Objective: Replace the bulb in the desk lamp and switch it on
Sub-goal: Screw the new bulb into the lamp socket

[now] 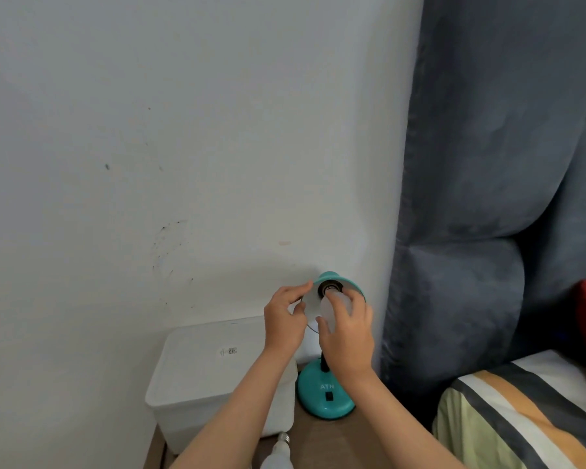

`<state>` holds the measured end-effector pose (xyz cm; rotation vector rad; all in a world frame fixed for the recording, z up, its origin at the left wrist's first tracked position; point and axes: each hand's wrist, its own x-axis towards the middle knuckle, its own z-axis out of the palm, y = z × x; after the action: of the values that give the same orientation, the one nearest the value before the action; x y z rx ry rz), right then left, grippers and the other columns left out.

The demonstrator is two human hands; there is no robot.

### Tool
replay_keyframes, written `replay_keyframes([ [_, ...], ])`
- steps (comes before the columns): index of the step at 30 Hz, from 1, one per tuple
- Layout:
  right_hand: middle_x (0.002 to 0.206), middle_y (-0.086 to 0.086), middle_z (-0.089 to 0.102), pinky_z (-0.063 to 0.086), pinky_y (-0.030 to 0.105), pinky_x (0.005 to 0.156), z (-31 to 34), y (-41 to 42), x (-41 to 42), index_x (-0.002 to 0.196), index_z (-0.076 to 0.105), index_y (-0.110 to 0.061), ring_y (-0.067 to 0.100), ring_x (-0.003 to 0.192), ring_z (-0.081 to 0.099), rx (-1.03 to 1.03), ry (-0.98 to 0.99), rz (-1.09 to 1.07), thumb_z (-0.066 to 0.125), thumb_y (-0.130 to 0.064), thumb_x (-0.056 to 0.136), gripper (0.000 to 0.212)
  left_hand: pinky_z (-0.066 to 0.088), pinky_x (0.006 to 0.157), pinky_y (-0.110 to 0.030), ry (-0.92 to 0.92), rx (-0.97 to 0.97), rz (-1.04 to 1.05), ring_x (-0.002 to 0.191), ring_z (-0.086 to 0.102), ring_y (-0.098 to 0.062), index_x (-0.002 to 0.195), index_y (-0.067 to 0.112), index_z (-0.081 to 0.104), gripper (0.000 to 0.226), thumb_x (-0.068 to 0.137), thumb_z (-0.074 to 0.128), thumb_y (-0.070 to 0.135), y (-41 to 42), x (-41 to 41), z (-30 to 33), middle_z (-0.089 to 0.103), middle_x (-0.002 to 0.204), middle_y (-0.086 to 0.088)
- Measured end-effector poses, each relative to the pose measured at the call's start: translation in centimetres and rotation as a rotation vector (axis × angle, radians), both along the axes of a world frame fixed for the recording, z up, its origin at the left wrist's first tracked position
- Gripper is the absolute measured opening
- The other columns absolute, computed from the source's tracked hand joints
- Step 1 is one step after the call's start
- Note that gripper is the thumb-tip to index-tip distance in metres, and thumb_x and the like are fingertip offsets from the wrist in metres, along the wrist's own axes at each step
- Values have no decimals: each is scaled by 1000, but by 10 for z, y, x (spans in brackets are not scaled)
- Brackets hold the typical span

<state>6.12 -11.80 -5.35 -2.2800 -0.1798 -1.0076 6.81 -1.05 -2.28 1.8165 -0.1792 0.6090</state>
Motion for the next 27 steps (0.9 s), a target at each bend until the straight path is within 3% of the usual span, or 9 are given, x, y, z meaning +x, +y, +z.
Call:
replay_keyframes([
  [4, 126, 16, 50, 59, 38, 58, -10, 3, -4, 117, 55, -17, 35, 110, 50, -50, 6, -21, 73, -7, 70, 51, 42, 80, 0, 5, 3, -9, 92, 60, -2, 107, 22, 68, 46, 81, 52, -13, 1, 0, 1, 63, 96, 9],
  [7, 124, 16, 51, 59, 39, 61, -9, 2, -5, 120, 54, -15, 33, 105, 55, 27, 16, -38, 73, -16, 74, 50, 43, 80, -1, 9, 5, -13, 92, 61, -4, 106, 23, 68, 46, 81, 52, -13, 1, 0, 1, 63, 97, 9],
  [11, 124, 14, 49, 58, 37, 50, -1, 5, -7, 123, 49, -18, 28, 81, 65, 125, 45, -45, 72, -30, 78, 52, 42, 80, 0, 11, -2, -9, 92, 61, -6, 106, 21, 68, 46, 81, 52, -14, 1, -1, 1, 63, 98, 6],
  [15, 132, 14, 42, 57, 33, 47, -2, 4, -12, 120, 47, -26, 22, 69, 64, 83, -7, 32, 67, -20, 81, 44, 42, 78, 0, 4, 4, -9, 91, 60, -2, 106, 19, 68, 43, 81, 53, -12, 0, -3, 2, 63, 98, 6],
  [18, 131, 14, 39, 58, 34, 55, -5, 3, -12, 121, 48, -24, 22, 71, 63, 124, -7, 74, 64, -12, 81, 44, 42, 78, 0, 4, -4, -4, 92, 61, -5, 106, 19, 68, 43, 81, 53, -12, 0, -2, 2, 64, 98, 5],
  [22, 117, 9, 43, 54, 30, 48, -5, 4, -11, 123, 47, -20, 23, 63, 63, 239, 38, -22, 65, -28, 84, 43, 41, 80, 1, 11, 5, 4, 93, 60, -6, 108, 19, 67, 44, 81, 51, -13, 0, -1, 0, 64, 101, 3],
  [27, 133, 15, 38, 55, 30, 45, -8, 5, -15, 120, 51, -20, 23, 64, 63, 139, -9, -22, 65, -21, 83, 40, 41, 80, 1, 12, -5, -9, 93, 60, -7, 106, 19, 68, 44, 81, 52, -13, -1, -3, 1, 63, 100, 4],
])
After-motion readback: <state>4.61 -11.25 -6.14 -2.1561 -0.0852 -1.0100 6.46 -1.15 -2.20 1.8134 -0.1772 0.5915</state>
